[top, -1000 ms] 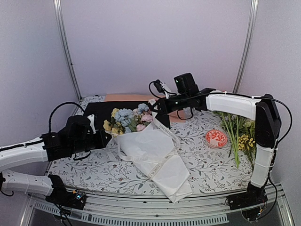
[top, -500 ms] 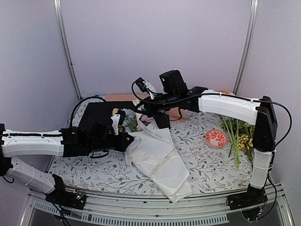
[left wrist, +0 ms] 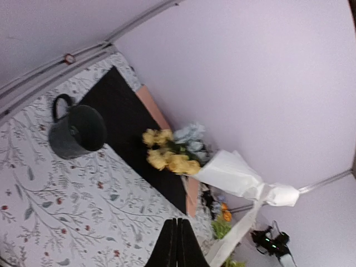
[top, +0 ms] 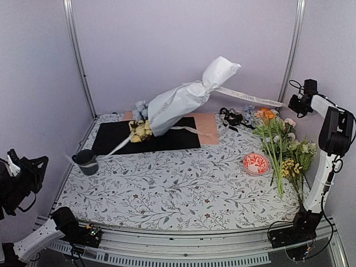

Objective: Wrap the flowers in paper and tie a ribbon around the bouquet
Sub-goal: Tie the ribbon around the folded bouquet, then move the folded bouquet to the corner of the board.

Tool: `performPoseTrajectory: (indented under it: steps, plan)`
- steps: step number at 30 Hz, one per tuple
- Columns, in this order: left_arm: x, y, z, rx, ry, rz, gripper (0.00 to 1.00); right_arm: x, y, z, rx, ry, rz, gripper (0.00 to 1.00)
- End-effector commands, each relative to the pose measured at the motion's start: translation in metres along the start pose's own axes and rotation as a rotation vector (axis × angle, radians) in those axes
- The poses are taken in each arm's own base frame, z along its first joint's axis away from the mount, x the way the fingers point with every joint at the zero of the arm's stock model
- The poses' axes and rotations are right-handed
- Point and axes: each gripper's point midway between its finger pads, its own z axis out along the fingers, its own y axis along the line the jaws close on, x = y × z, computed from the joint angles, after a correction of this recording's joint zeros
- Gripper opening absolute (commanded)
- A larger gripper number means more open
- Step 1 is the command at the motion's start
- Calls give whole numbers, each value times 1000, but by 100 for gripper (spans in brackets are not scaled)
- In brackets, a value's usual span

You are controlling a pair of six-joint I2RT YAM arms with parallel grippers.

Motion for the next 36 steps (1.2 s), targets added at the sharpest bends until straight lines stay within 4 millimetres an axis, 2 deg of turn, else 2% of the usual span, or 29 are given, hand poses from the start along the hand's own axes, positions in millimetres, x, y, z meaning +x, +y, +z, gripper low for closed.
performPoseTrajectory:
  steps: [1,4,8,11,12,15,18,21,22,25,27,28,29,30,31,32,34,36]
  plan:
    - [8,68,5,-323,-23,99,0,35,60,-1,-34,53,-60,0]
    - [15,55,14,-335,18,175,0,55,73,2,-111,88,-74,0]
    - [17,41,22,-307,22,226,0,87,111,2,-216,145,-157,0]
    - [31,12,42,-212,58,304,0,94,138,-4,-283,153,-201,0]
    - [44,3,53,-186,93,333,0,93,144,-6,-290,149,-211,0]
    - [108,-13,96,-118,280,462,0,93,164,-13,-349,152,-226,0]
    - [166,-30,138,-41,426,568,0,97,193,-16,-416,163,-287,0]
    - [219,-57,182,83,517,674,8,103,215,-7,-470,191,-358,1]
    - [234,-65,198,104,541,714,12,105,219,-4,-492,202,-350,3]
    - [282,-78,249,90,649,857,15,111,228,3,-522,207,-322,48]
    - [312,-86,269,132,700,874,14,110,243,5,-549,181,-325,70]
    - [323,-90,275,170,713,864,15,107,253,7,-563,157,-333,77]
    - [334,-93,280,215,720,849,18,102,262,10,-574,129,-337,80]
    - [347,-85,288,226,759,845,20,100,269,19,-588,114,-325,81]
    - [354,-90,300,229,764,846,21,92,278,24,-618,75,-312,81]
    - [362,-83,310,199,784,862,21,97,281,39,-633,79,-293,81]
    - [376,-74,326,161,814,889,24,94,295,59,-701,54,-251,82]
    - [392,-60,336,157,840,896,31,101,307,78,-746,59,-203,82]
